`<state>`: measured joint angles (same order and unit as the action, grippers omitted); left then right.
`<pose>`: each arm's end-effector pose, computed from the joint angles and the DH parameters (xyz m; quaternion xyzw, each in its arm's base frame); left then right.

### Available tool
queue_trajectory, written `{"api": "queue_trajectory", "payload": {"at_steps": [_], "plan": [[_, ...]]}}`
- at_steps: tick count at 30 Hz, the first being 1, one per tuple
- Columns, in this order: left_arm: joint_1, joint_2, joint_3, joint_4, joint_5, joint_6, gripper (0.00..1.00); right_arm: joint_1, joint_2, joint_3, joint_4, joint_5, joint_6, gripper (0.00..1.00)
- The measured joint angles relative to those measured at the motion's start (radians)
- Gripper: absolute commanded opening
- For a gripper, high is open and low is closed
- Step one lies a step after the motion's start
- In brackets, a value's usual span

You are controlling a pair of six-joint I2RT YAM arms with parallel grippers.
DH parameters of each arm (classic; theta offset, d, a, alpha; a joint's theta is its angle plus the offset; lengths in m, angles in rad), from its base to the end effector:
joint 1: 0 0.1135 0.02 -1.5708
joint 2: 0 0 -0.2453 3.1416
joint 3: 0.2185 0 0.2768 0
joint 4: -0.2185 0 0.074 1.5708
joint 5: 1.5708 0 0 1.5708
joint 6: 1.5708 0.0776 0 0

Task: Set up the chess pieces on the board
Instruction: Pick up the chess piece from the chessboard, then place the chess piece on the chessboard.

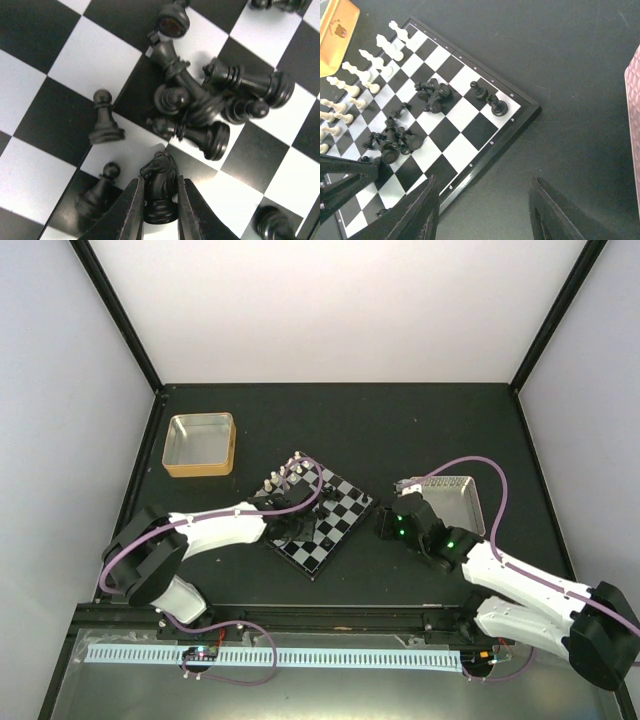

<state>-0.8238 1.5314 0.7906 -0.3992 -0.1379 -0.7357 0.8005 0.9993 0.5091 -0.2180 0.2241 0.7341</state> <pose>0.2206 -0.2226 0.0834 0.0282 0.9743 -0.1021 0.1989 0.1987 0.1801 0.1482 0.0168 0.9038 0.2153 0.3695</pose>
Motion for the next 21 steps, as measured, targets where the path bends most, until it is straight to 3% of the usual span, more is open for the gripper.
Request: {"api": "queue_trajectory", "payload": {"at_steps": [9, 15, 21], "plan": [[0.000, -0.135, -0.005, -0.072, 0.047, 0.087, 0.08, -0.006, -0.021, 0.101, -0.030, -0.143, -0.054, 0.56], [0.000, -0.296, -0.017, -0.008, 0.173, 0.225, 0.08, -0.049, 0.033, 0.210, -0.033, -0.439, -0.072, 0.60], [0.000, -0.433, -0.047, 0.171, 0.351, 0.376, 0.08, -0.175, 0.043, 0.241, -0.022, -0.745, -0.015, 0.60]]}}
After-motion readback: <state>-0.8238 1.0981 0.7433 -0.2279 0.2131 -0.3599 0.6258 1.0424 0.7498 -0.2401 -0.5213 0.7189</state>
